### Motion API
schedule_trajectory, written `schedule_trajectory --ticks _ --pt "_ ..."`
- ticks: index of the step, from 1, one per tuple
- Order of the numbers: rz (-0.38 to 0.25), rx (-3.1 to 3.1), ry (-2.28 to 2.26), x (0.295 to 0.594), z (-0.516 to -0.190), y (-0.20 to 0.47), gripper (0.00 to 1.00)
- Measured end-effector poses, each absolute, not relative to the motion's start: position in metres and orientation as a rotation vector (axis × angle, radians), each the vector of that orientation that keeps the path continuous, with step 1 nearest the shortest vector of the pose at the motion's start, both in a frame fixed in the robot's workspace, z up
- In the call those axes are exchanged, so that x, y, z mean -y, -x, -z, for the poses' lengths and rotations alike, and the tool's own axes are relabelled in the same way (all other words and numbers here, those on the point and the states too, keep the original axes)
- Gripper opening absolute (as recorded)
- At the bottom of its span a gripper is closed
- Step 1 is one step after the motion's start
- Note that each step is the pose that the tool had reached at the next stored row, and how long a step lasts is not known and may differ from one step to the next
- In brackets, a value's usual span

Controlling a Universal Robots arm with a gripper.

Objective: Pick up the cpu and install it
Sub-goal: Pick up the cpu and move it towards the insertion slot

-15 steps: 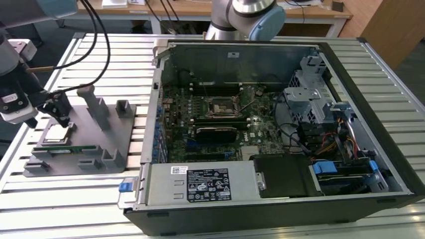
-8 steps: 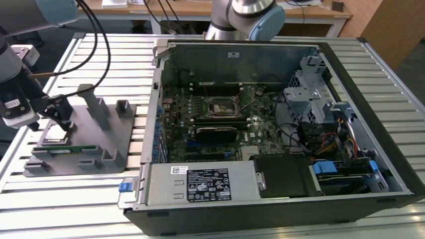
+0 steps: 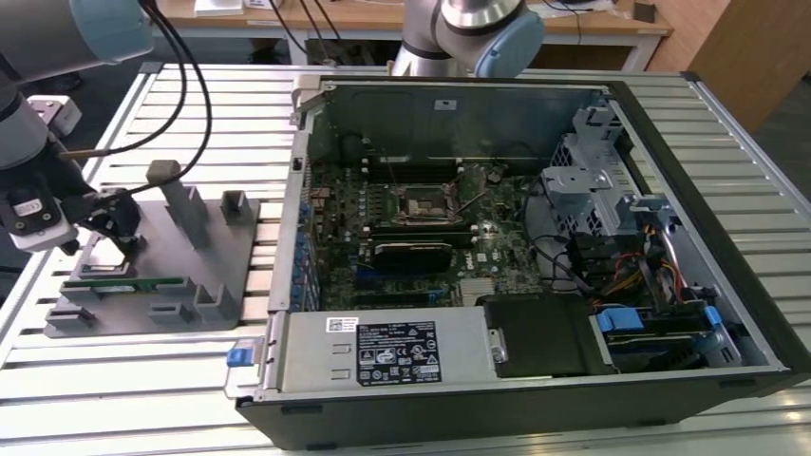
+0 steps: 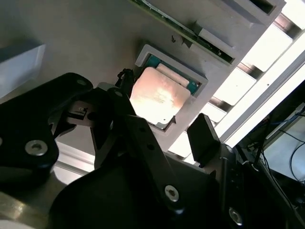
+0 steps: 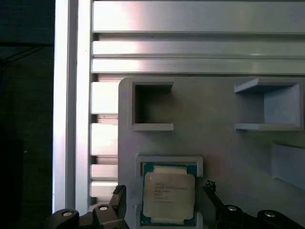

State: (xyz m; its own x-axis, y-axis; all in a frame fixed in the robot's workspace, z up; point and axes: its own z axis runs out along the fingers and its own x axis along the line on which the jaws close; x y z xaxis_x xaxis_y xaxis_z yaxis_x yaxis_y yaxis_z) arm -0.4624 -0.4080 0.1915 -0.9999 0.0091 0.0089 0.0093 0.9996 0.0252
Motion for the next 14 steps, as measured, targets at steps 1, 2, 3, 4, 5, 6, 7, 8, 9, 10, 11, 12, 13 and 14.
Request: schedule_trajectory --ticks 1,2,3,4,5,6,7,8,9,10,11,12,13,14 --pt "0.039 3.132 0.015 0.408 -0.1904 0.4625 0.72" --pt "0.039 3.132 0.015 0.4079 -0.1895 0.4625 0.72" --pt "0.039 3.132 0.015 0.4079 -0.1886 0.4625 0.72" --pt "0.039 3.133 0.015 0.4079 -0.1877 0.4625 0.72" --pt "0.039 3.133 0.015 0.4079 -0.1868 0.4625 0.7" --pt "0.039 3.132 0.015 0.4079 -0.186 0.4625 0.7" --pt "0.039 3.132 0.015 0.4079 -0.1853 0.4625 0.64" --pt "0.039 3.132 0.015 0.408 -0.1848 0.4625 0.64" --pt "0.039 3.132 0.015 0.408 -0.1847 0.4626 0.64" --pt "0.039 3.132 0.015 0.408 -0.1846 0.4626 0.64" --pt "0.039 3.132 0.015 0.4079 -0.1846 0.4625 0.64" --pt "0.039 3.132 0.015 0.4079 -0.1845 0.4625 0.64" --pt "0.039 3.133 0.015 0.4079 -0.1844 0.4625 0.64" --pt "0.04 3.133 0.015 0.4079 -0.1845 0.4625 0.64"
